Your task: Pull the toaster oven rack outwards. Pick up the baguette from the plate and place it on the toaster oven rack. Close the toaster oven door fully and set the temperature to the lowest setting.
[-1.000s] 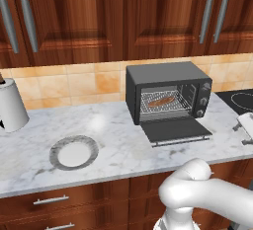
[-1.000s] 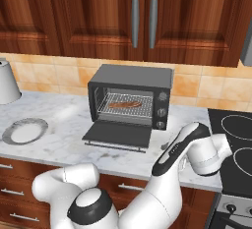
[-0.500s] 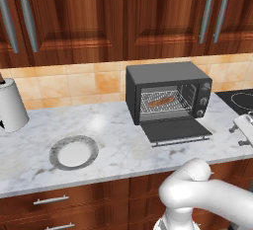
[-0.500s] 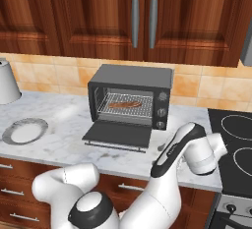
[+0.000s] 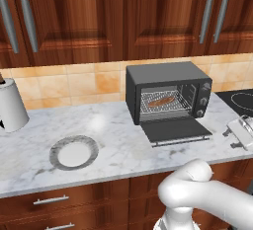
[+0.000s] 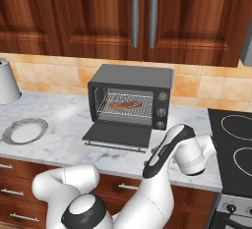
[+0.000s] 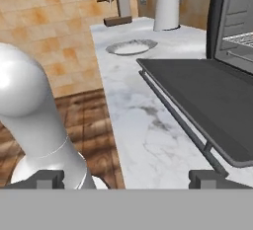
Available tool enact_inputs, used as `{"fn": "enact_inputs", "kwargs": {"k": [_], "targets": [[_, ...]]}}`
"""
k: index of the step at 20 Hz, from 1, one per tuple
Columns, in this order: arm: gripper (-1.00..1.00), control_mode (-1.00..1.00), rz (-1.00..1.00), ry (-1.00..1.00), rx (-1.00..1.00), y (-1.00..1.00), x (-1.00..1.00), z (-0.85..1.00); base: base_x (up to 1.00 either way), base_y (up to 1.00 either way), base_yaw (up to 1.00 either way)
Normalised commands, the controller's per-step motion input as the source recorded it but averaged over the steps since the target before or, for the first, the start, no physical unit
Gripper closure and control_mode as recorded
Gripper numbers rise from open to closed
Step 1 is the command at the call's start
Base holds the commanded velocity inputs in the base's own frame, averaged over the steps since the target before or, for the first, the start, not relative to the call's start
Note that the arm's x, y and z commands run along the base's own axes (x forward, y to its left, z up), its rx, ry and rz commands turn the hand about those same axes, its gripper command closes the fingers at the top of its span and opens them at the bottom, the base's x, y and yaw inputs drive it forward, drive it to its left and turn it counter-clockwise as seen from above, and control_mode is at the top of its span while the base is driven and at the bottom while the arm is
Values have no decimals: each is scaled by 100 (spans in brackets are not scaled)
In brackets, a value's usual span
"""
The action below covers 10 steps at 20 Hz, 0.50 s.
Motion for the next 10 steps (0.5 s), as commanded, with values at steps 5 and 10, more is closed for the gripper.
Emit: {"fn": "enact_inputs", "kwargs": {"k": [5,10], "targets": [[-100,-100,-3,8,0,20,4,-20,0,0,0],[-100,-100,-2,2,0,6,10,-14,0,0,0]]}}
